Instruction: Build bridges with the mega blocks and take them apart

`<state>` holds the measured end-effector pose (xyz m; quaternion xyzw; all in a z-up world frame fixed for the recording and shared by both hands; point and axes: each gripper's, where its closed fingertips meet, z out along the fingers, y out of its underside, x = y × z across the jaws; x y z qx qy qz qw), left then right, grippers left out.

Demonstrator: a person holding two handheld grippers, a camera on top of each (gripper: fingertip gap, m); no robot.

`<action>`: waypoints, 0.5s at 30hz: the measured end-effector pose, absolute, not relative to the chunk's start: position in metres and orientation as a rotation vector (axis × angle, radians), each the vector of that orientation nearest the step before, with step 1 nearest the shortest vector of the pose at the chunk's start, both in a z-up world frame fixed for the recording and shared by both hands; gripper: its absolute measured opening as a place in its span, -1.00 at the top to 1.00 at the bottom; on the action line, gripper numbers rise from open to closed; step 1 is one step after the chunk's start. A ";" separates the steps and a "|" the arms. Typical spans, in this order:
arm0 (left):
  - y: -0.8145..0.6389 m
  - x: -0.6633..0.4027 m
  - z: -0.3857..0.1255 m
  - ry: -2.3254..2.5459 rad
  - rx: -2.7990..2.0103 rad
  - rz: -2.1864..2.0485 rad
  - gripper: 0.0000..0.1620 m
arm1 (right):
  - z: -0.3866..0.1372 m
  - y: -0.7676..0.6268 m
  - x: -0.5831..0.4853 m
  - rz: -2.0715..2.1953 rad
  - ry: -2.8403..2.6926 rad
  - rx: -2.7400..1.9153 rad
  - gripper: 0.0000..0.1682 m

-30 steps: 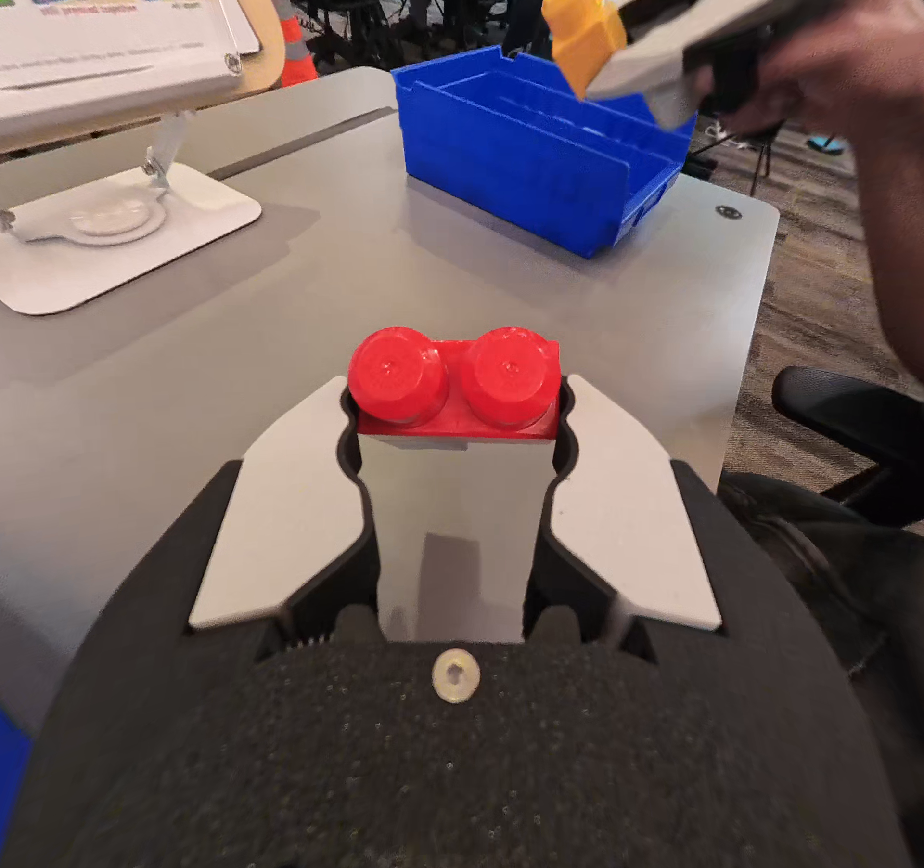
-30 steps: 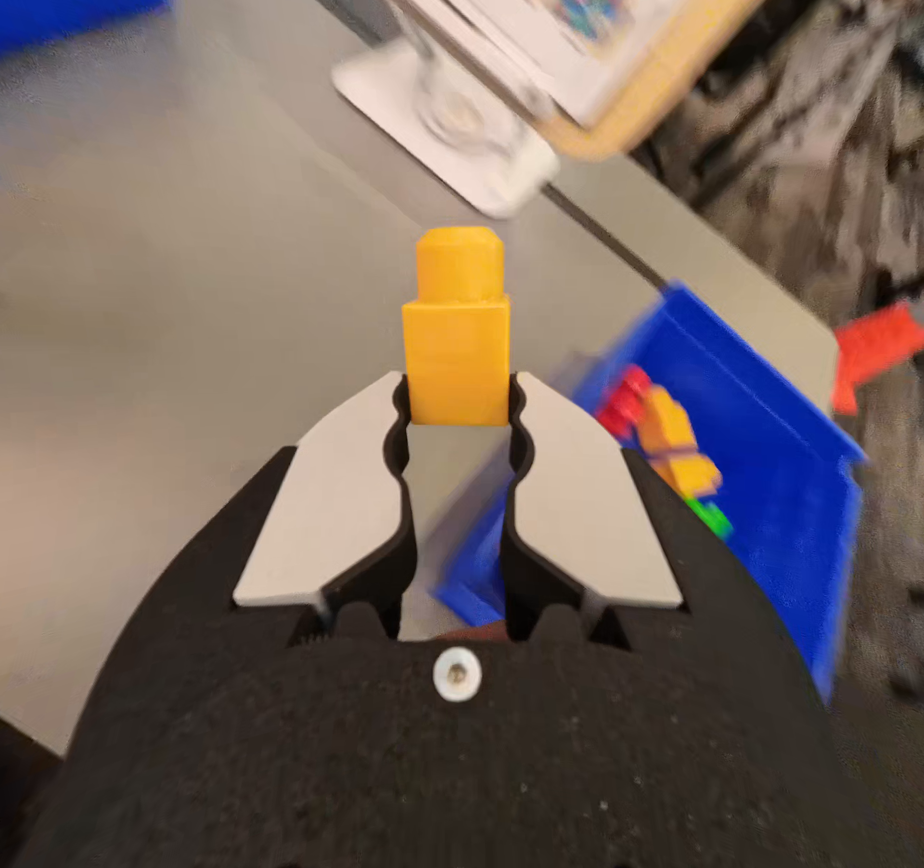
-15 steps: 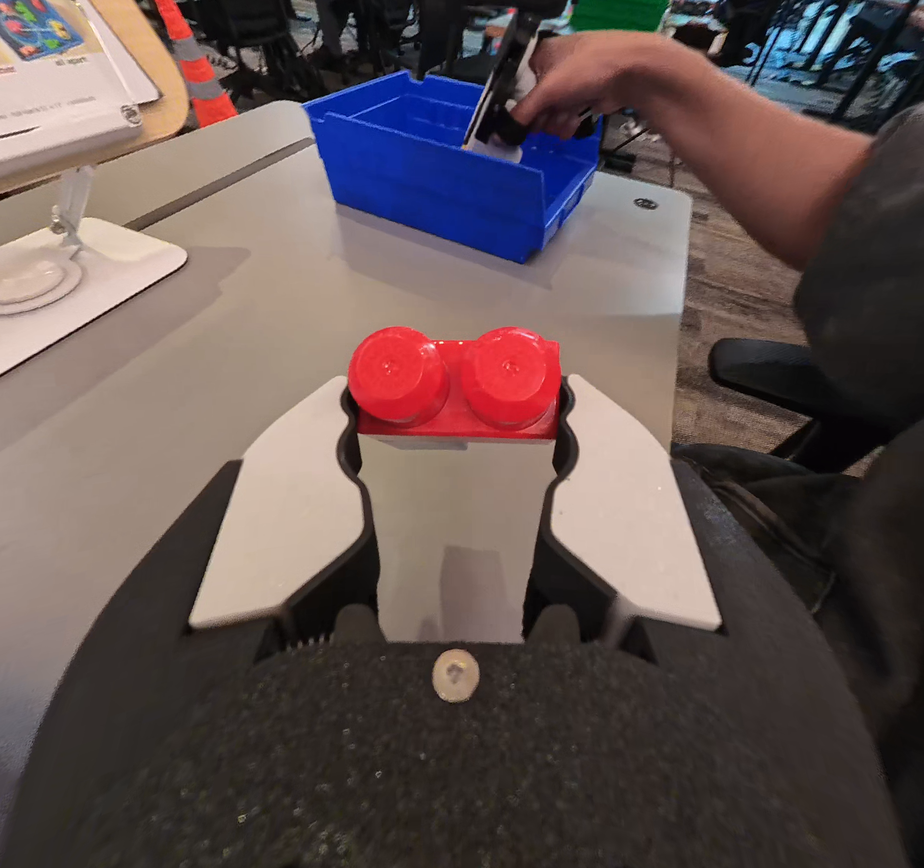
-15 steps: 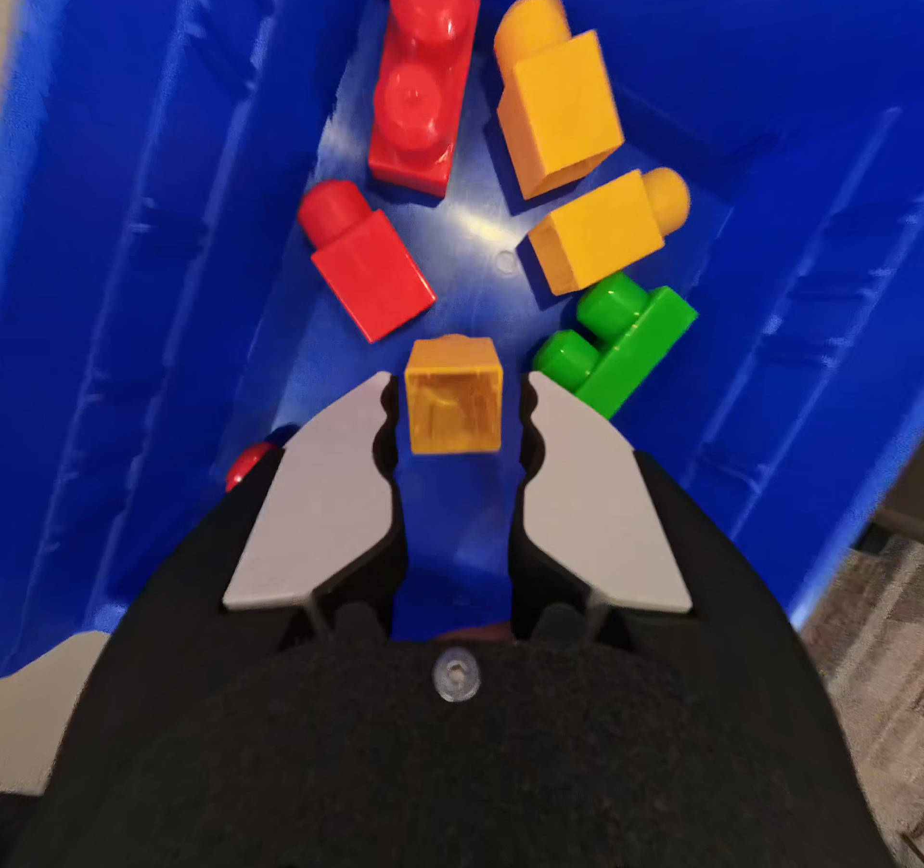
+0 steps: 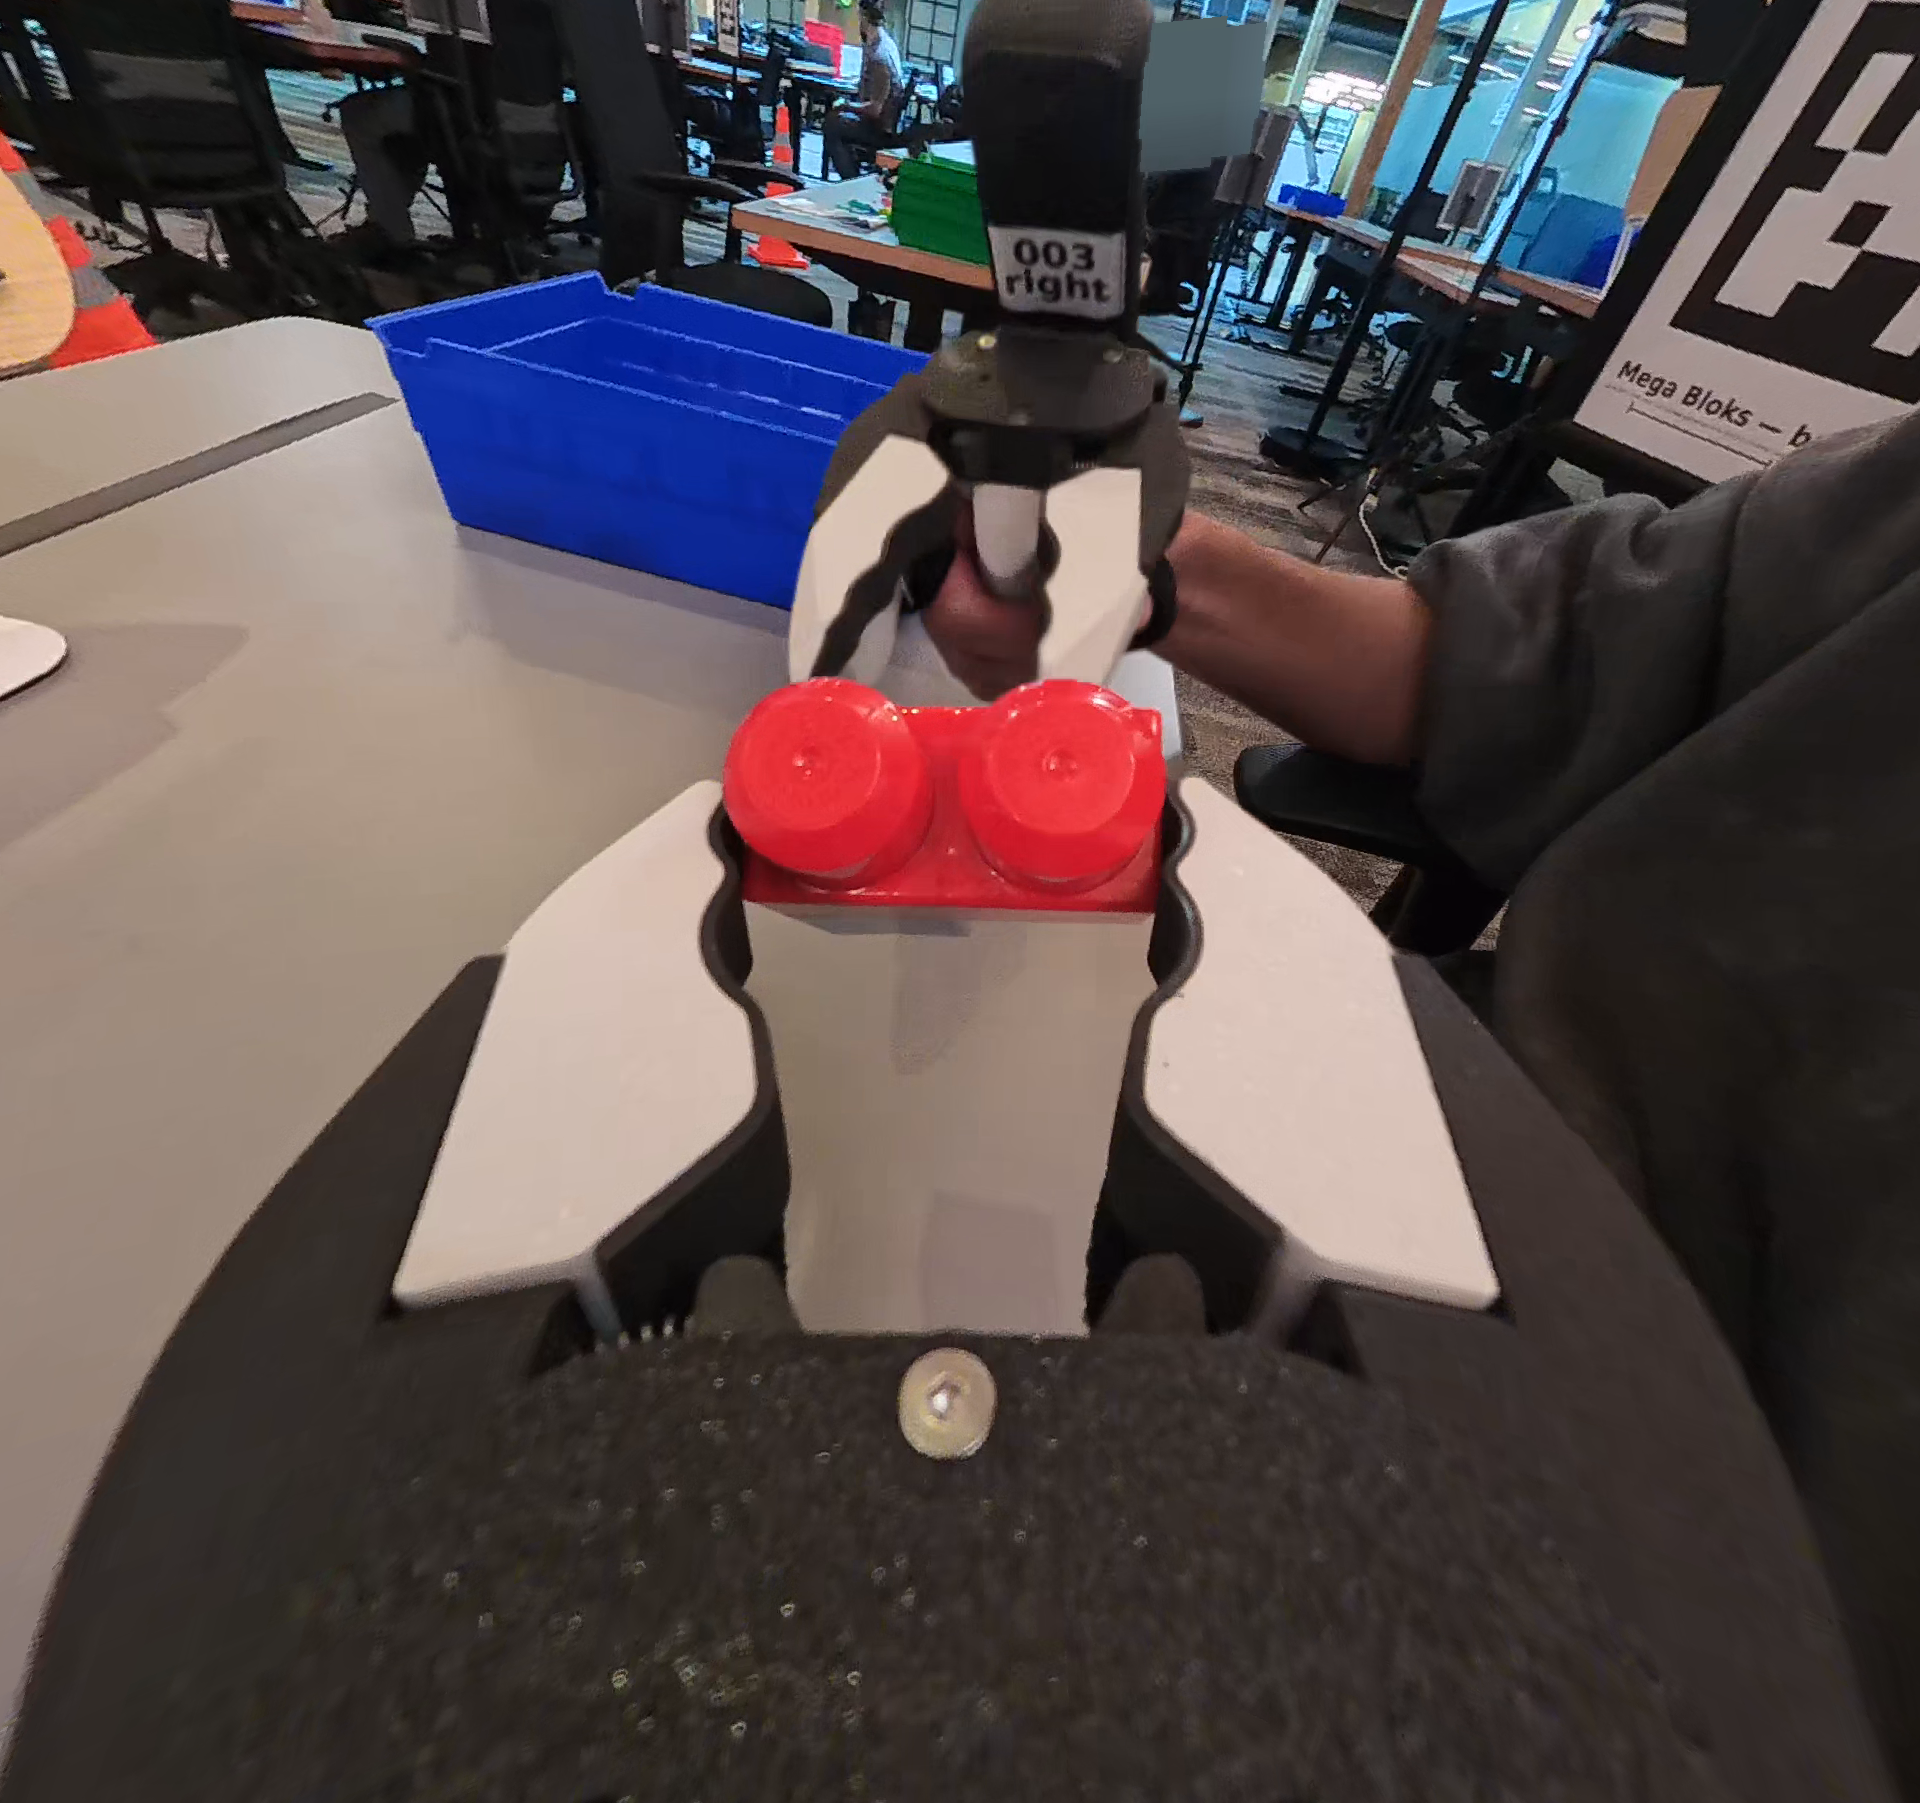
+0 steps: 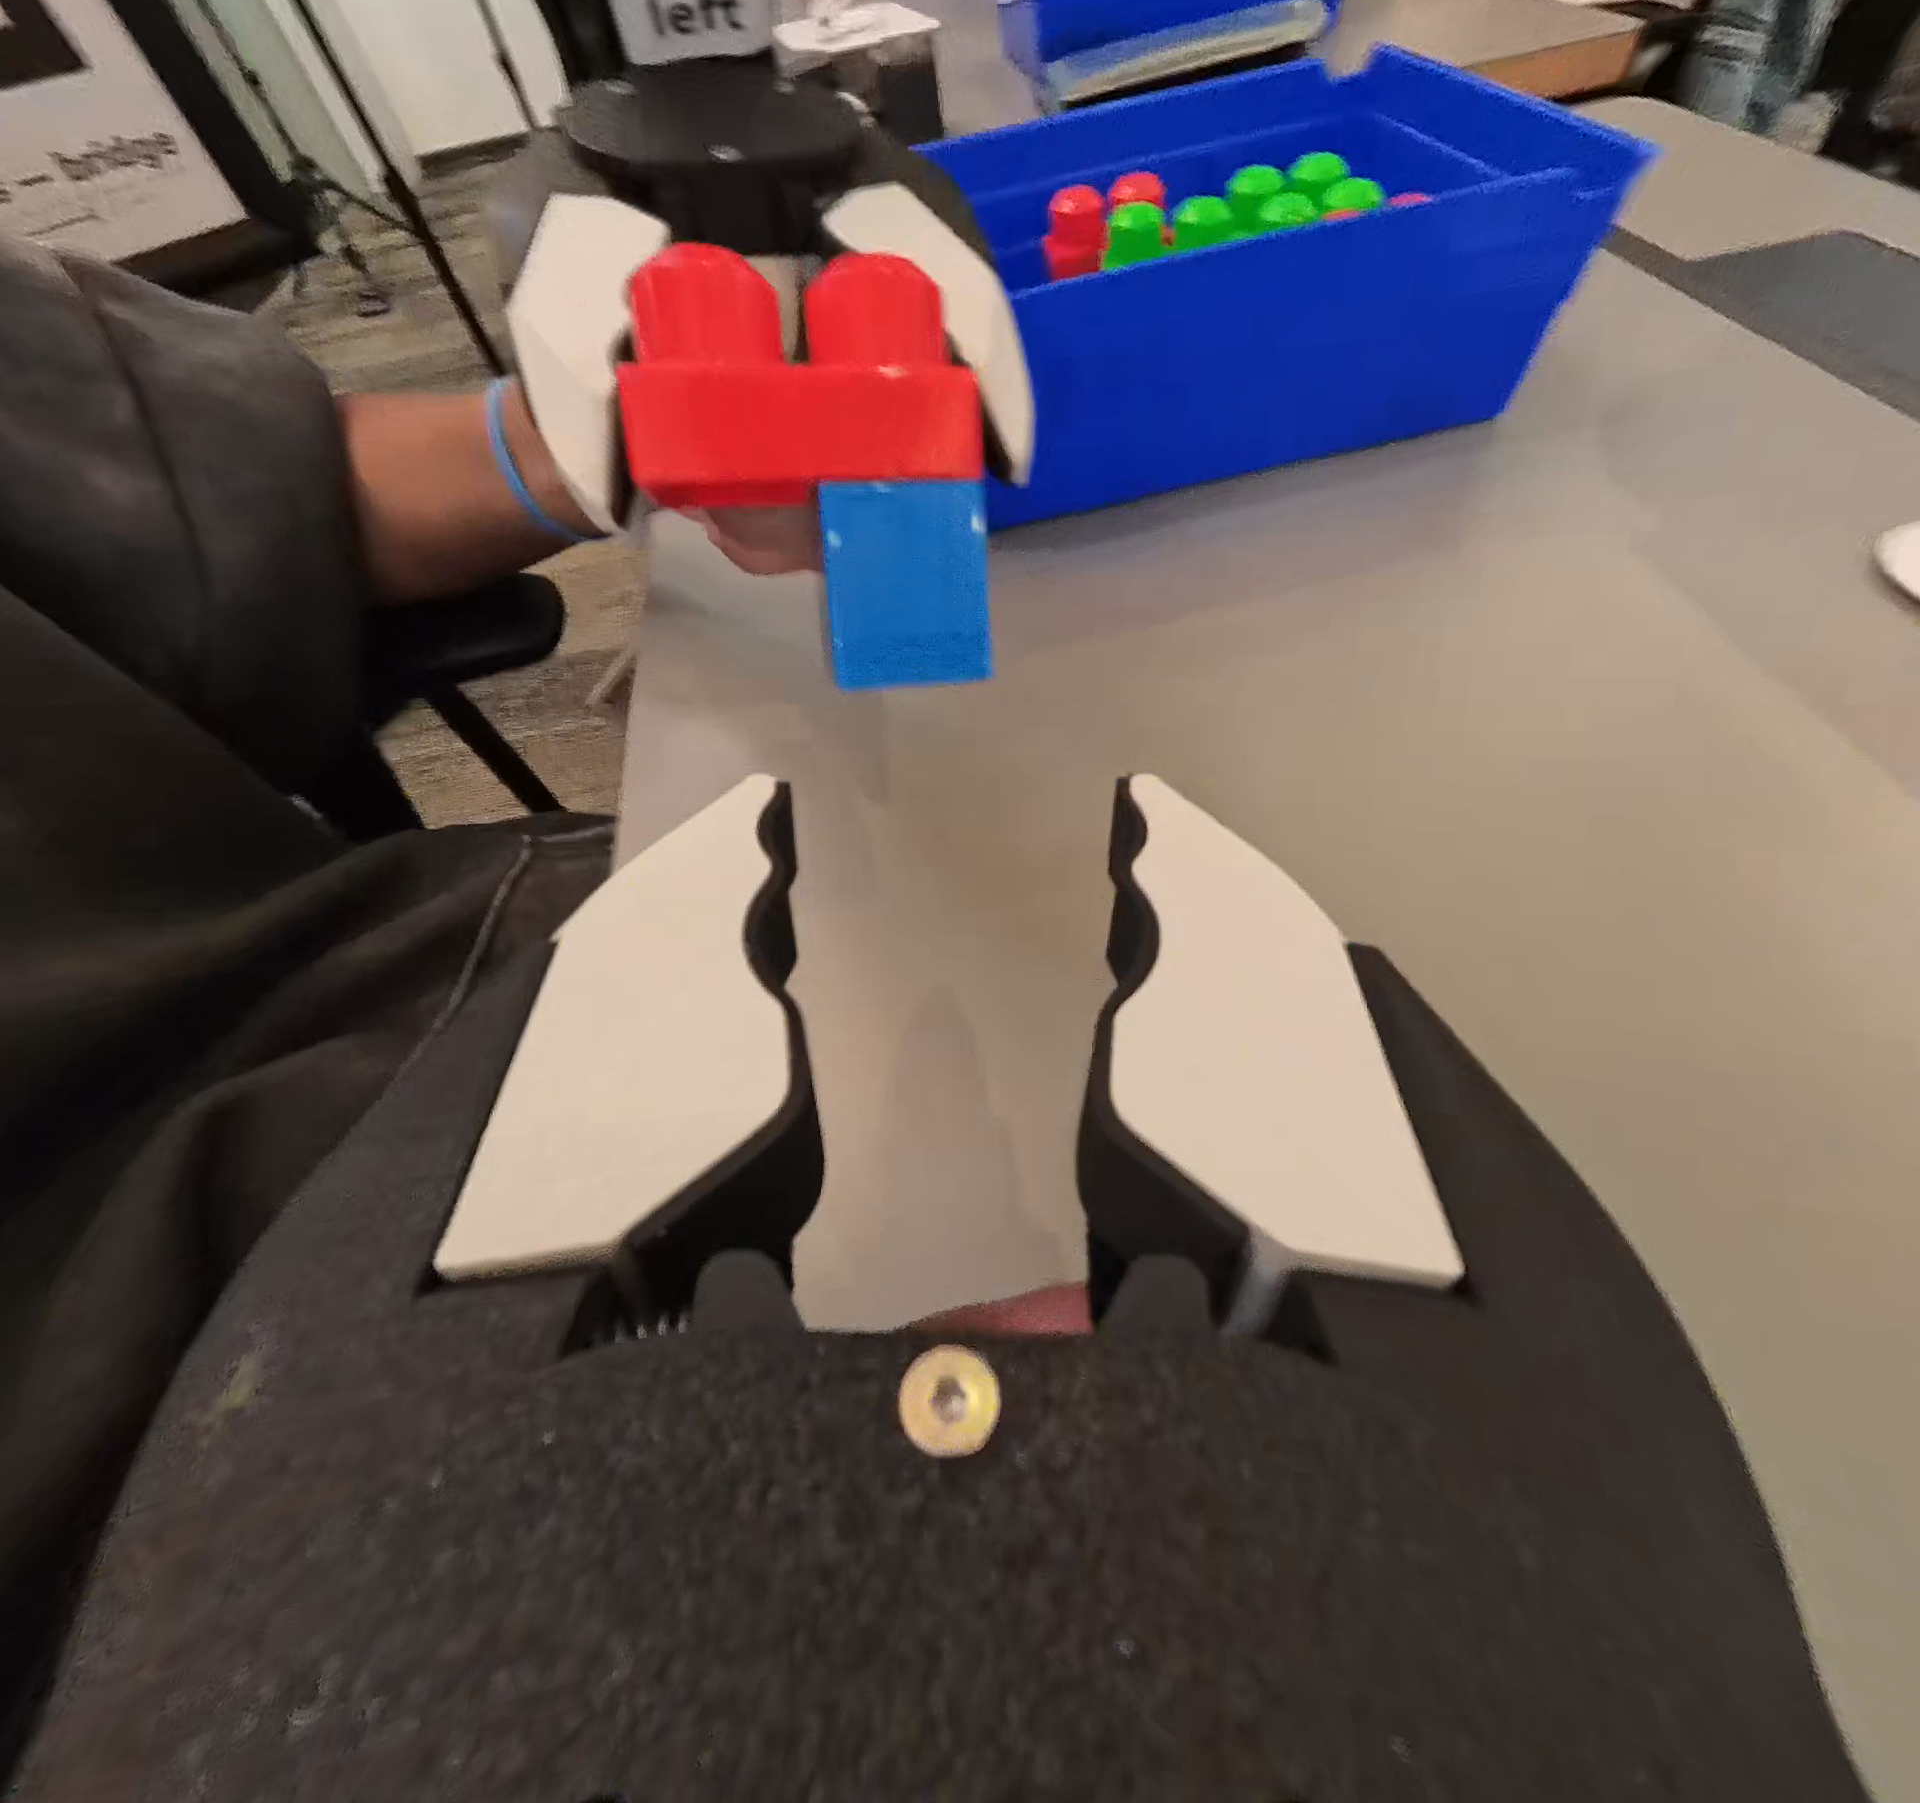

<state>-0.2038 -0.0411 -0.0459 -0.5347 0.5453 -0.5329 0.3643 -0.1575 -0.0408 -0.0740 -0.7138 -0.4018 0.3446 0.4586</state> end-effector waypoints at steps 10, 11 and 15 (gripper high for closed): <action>-0.050 -0.201 -0.053 1.418 -1.349 -1.417 0.08 | -0.081 -0.039 -0.198 0.861 -1.078 -1.751 0.58; -0.050 -0.200 -0.053 1.414 -1.343 -1.419 0.08 | -0.082 -0.039 -0.198 0.860 -1.082 -1.748 0.58; -0.052 -0.198 -0.055 1.428 -1.303 -1.369 0.08 | -0.088 -0.040 -0.196 0.848 -1.108 -1.752 0.59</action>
